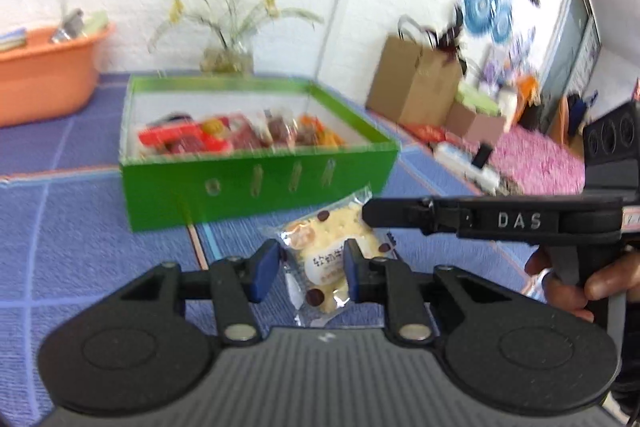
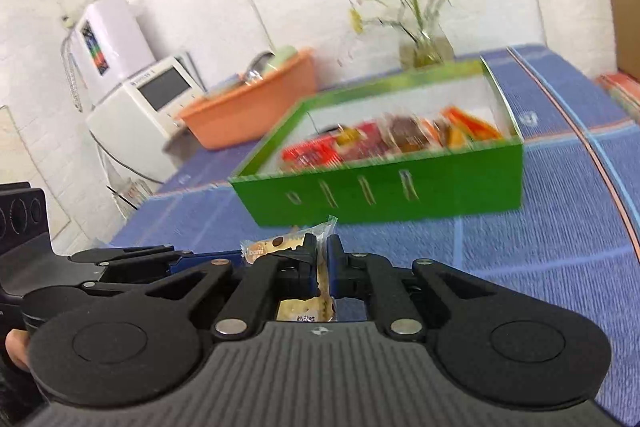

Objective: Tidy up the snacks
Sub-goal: 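Lower the cookie pastry into the green box and open the right gripper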

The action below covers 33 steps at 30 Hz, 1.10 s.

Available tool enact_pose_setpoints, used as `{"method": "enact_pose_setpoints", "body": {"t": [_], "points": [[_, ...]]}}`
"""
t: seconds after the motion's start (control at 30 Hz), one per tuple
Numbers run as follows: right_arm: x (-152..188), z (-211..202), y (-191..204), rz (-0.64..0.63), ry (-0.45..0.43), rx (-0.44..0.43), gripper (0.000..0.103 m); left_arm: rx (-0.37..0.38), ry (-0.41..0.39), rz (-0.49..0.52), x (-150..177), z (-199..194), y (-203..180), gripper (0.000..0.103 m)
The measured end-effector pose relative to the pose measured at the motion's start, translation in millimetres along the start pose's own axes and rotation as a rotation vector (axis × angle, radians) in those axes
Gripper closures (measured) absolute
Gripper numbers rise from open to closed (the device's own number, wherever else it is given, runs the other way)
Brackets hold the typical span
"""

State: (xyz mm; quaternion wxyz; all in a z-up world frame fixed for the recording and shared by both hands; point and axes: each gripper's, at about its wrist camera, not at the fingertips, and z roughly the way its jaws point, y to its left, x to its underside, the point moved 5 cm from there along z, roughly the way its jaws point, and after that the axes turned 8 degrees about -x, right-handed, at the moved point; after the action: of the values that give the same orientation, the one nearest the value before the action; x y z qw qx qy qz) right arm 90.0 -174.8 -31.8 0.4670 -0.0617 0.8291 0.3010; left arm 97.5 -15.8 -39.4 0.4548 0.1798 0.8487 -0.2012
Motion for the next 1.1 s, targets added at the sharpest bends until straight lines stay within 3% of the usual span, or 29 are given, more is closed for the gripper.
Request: {"method": "enact_pose_setpoints", "body": {"t": [0.2, 0.37, 0.7, 0.93, 1.03, 1.1], "points": [[-18, 11, 20, -0.074, -0.042, -0.023, 0.092, -0.043, -0.071, -0.043, -25, -15, 15, 0.084], [-35, 24, 26, -0.114, -0.1, -0.018, 0.092, -0.107, -0.109, -0.023, -45, -12, 19, 0.084], [-67, 44, -1, -0.073, -0.242, 0.002, 0.092, -0.175, -0.148, -0.01, -88, 40, 26, 0.083], [-65, 60, -43, 0.013, -0.267, 0.024, 0.091, -0.2, -0.132, 0.022, -93, 90, 23, 0.081], [-64, 63, -58, 0.059, -0.272, 0.044, 0.072, -0.218, -0.116, 0.011, -90, 107, 27, 0.069], [-63, 63, -65, 0.075, -0.271, 0.048, 0.063, -0.243, -0.118, -0.003, -87, 111, 34, 0.052]]}}
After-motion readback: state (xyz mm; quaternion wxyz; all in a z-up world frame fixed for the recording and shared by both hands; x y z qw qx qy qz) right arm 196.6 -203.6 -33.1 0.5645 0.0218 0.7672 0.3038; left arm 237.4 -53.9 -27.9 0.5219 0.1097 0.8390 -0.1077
